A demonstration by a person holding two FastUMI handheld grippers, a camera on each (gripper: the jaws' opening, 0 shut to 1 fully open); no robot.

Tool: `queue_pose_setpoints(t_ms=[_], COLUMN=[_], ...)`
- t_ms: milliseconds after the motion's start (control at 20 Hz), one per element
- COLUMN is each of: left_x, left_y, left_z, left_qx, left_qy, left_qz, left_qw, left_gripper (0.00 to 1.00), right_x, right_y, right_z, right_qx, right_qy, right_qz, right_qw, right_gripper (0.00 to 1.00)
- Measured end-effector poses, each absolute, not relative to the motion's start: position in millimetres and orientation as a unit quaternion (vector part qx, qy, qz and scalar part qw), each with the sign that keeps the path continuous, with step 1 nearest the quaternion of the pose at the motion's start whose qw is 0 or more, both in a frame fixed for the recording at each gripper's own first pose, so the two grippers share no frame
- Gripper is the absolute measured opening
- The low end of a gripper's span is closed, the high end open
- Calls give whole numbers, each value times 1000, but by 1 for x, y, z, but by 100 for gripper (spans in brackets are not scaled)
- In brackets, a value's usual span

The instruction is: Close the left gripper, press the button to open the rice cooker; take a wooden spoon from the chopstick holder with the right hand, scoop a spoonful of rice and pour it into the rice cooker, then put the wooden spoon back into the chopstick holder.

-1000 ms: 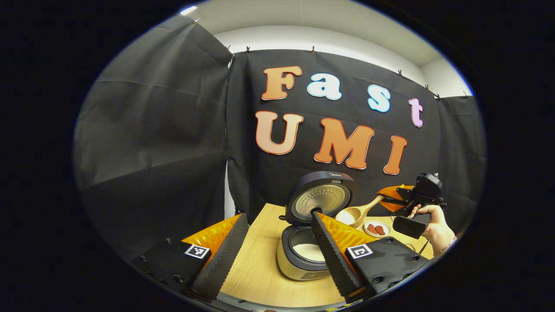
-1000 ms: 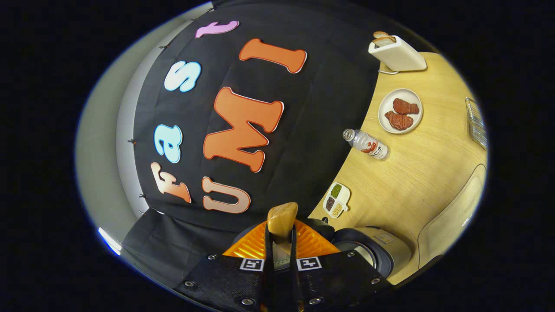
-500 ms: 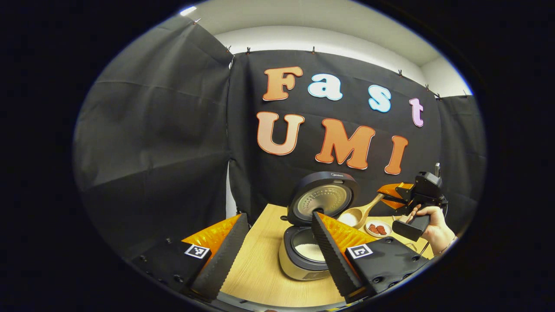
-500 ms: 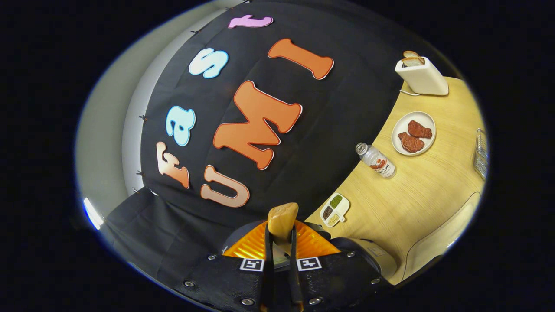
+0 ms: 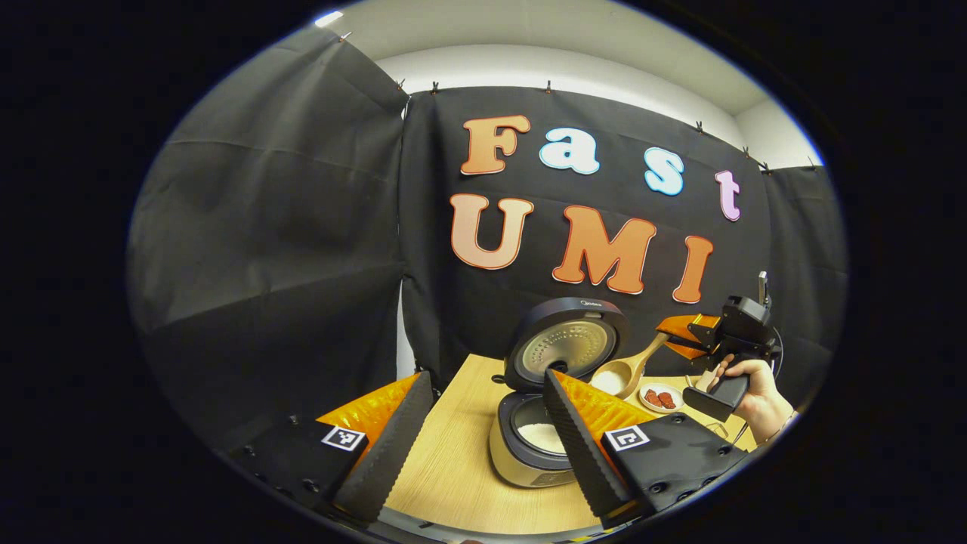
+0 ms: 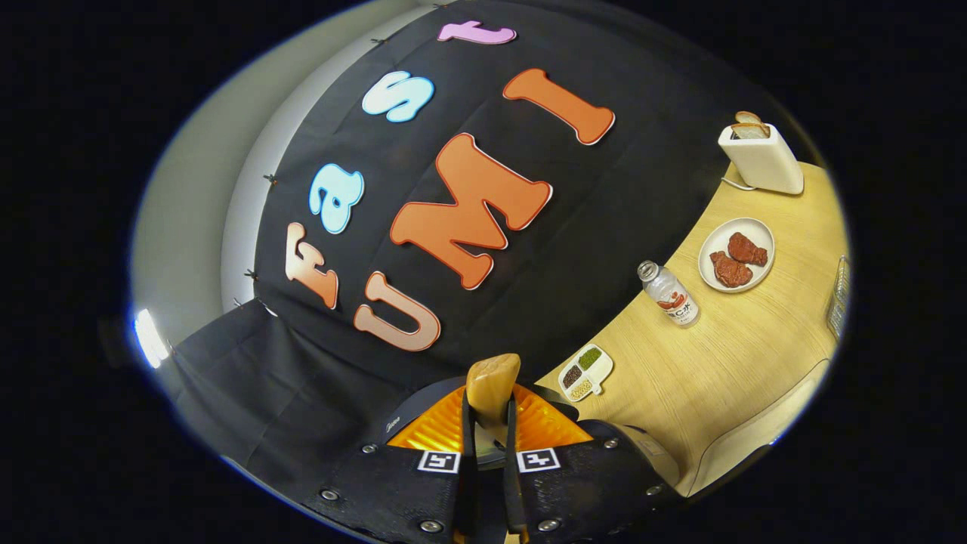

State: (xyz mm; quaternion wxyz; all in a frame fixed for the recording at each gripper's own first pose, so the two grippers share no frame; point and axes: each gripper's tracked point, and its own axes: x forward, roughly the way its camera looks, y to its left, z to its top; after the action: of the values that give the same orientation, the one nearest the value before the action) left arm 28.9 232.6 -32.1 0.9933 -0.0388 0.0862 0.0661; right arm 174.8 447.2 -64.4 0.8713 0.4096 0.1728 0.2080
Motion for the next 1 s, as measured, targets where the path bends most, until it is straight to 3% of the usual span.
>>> queue_pose_setpoints(t_ms=[1000], left_x=[27], left_y=[240], left_z=[-28], left_qx=[-45], left_qy=[79], left_qz=[74], left_qw=[993], left_gripper=[99], right_x=[159], right_y=[465], right_z=[-32], right_qx=[337], right_qy=[130], right_qz=[255], right_qw=[897], right_gripper=[13])
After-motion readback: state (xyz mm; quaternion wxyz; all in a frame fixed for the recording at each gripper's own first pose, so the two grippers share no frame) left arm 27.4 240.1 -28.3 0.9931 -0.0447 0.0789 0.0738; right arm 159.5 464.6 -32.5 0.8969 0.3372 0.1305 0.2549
